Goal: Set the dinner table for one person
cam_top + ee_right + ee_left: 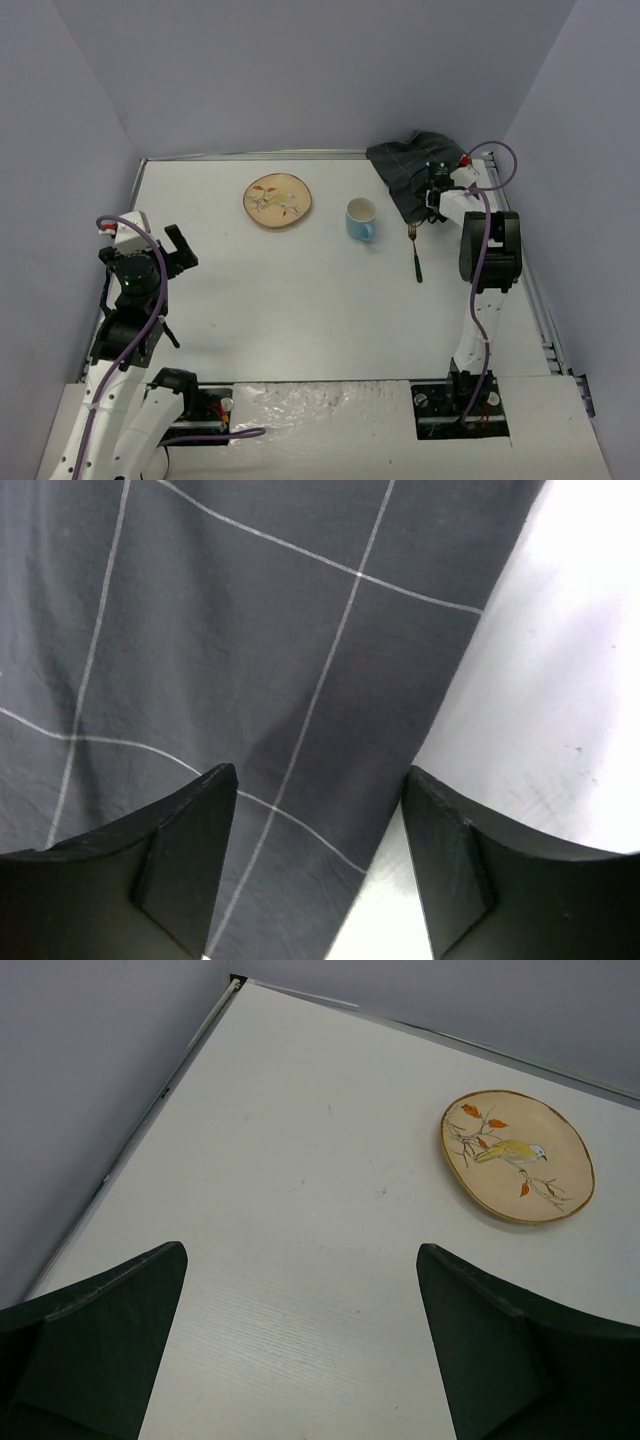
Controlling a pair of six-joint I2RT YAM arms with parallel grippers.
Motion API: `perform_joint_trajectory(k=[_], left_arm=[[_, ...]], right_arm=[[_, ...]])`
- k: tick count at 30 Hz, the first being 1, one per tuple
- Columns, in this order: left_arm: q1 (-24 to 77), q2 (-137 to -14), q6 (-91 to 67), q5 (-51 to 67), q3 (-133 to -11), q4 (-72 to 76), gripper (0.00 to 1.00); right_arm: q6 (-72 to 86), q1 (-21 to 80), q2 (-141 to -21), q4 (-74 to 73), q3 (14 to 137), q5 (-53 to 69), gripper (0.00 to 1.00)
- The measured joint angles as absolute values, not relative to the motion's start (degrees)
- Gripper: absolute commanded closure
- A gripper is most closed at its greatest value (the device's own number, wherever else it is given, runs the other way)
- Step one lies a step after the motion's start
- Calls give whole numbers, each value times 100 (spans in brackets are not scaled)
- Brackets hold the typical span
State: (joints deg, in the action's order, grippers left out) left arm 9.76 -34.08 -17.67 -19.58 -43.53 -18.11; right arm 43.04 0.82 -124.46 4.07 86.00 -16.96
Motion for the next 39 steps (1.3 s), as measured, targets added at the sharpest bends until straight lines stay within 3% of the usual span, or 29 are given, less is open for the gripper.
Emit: perform_joint_trajectory(k=[3, 5, 9, 18, 24, 30, 39], left_arm=[[978, -3404, -1767, -1958, -4353, -1810, 3], [978, -3401, -1766, -1959, -4353, -1811, 3], [978, -3400, -1765, -1959, -4353, -1811, 3], [978, -3390, -1765, -1973, -4353, -1811, 3], [978, -3364, -1763, -1977, -4351, -1811, 3], [981, -3261, -1759, -1930, -4351, -1809, 3], [1161, -3339, -1659, -1535, -4973, -2170, 3]], right_arm=[[4320, 82, -12533, 420, 8698, -1720, 62], [4324, 81, -12595, 417, 8772, -1717, 81], [4259, 71, -12805, 384, 9040, -1701, 100], [3771, 67, -12967, 303, 10279, -1375, 100], [3194, 74, -12457, 367, 10994, -1094, 100], [2414, 358, -10886, 499, 11152, -975, 100], [1621, 1555, -7940, 1343, 10836, -399, 100]])
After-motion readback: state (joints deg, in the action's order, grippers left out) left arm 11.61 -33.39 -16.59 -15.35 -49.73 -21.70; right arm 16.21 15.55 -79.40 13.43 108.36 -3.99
